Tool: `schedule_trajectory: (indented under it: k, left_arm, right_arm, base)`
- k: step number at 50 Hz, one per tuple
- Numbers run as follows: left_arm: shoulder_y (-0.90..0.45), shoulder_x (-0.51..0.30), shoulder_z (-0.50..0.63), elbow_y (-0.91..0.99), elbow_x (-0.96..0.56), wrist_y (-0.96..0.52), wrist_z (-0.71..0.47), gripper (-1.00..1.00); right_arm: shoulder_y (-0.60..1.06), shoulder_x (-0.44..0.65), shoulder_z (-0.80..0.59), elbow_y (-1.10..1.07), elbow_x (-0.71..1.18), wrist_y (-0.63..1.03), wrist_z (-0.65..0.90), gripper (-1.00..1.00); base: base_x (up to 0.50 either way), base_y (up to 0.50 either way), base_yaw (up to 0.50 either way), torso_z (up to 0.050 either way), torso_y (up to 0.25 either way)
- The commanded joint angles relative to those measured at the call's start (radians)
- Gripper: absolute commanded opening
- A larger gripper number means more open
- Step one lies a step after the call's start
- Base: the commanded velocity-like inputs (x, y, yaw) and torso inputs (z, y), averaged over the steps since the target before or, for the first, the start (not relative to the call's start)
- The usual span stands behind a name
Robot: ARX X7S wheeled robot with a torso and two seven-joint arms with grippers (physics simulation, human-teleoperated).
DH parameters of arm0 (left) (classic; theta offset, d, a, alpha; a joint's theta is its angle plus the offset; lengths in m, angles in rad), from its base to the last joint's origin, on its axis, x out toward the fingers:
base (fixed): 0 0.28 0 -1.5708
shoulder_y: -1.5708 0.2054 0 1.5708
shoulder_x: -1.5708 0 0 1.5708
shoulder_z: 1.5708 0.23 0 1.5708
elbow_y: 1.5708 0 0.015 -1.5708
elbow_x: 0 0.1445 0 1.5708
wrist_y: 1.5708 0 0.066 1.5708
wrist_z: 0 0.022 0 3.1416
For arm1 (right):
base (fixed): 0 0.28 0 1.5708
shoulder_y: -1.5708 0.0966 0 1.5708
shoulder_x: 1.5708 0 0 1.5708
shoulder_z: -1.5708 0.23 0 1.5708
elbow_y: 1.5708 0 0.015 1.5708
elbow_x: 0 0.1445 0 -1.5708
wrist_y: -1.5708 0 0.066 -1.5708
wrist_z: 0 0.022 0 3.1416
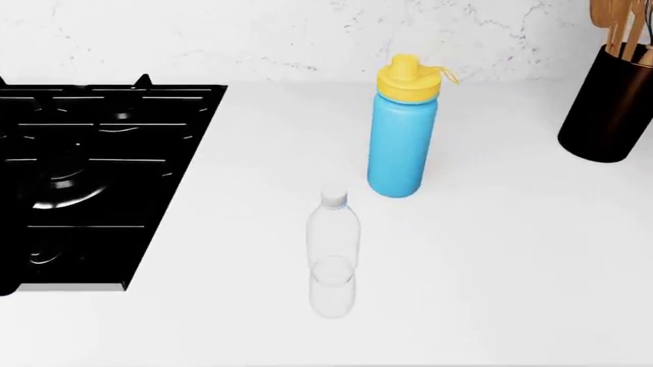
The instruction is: Move the drinks to the dining counter.
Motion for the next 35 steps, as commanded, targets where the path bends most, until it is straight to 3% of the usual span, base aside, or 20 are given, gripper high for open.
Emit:
schedule_trajectory:
  k: [1,12,17,22,25,35]
  left_arm:
    - [0.010,-0.009,0.001,0.004,-0.001,0.001,0.000,1.00]
    - [0.022,-0.026,0.012,0.024,-0.005,-0.010,0.009,1.00]
    - [0.034,-0.050,0.020,0.053,-0.052,-0.051,0.081,1.00]
    - [0.118,-0.139,0.126,0.263,-0.205,-0.164,0.326,1.00]
    - [0.148,-0.179,0.154,0.326,-0.261,-0.189,0.411,1.00]
    - [0.231,-0.257,0.128,0.446,-0.380,-0.239,0.516,1.00]
  right_arm:
    - [-0.004,0.000,-0.007,0.005,0.006,0.016,-0.001,1.00]
    - [-0.010,-0.007,-0.010,0.020,0.020,0.029,-0.013,1.00]
    - [-0.025,-0.017,-0.012,0.051,0.050,0.095,-0.013,1.00]
    - [-0.052,-0.023,-0.001,0.074,0.088,0.141,-0.025,1.00]
    - [-0.050,-0.020,-0.009,0.076,0.089,0.150,-0.029,1.00]
    - [-0.082,-0.020,0.064,0.072,0.126,0.151,0.007,1.00]
  base:
    - [0.00,0.00,0.00,0.000,0.000]
    - [0.06,0.00,0.00,0.000,0.000]
    - [0.00,0.00,0.00,0.000,0.000]
    - [0.00,0.00,0.00,0.000,0.000]
    - [0.00,0.00,0.00,0.000,0.000]
    - [0.00,0.00,0.00,0.000,0.000]
